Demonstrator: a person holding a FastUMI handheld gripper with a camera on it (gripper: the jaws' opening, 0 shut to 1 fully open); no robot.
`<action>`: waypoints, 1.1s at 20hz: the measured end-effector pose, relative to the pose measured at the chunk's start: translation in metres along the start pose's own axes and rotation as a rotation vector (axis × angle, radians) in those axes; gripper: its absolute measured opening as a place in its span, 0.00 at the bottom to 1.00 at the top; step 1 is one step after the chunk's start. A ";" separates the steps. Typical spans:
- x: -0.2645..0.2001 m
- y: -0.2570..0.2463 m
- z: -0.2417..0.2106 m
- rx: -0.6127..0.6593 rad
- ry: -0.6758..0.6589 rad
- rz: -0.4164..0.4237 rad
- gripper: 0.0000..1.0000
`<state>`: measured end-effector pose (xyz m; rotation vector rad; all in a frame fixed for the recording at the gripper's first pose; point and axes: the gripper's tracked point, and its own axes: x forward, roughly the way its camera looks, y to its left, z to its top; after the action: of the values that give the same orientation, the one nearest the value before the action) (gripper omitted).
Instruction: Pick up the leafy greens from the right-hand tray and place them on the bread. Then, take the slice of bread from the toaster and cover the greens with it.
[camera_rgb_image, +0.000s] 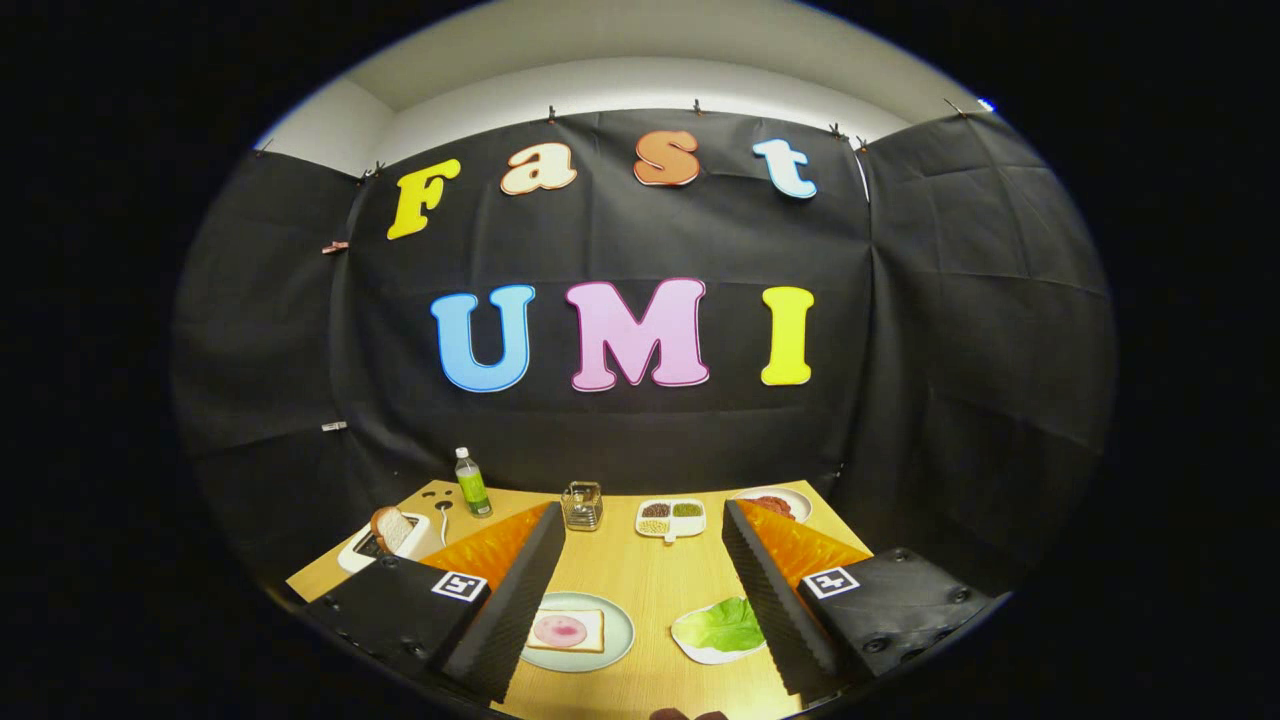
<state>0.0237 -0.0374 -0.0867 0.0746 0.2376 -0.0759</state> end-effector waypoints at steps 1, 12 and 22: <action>0.004 -0.002 -0.006 0.001 0.017 -0.001 0.98; 0.062 -0.032 -0.079 -0.015 0.193 0.014 0.97; 0.107 -0.085 -0.193 0.017 0.458 -0.010 0.98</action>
<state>0.0756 -0.1128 -0.3051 0.1075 0.6953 -0.0705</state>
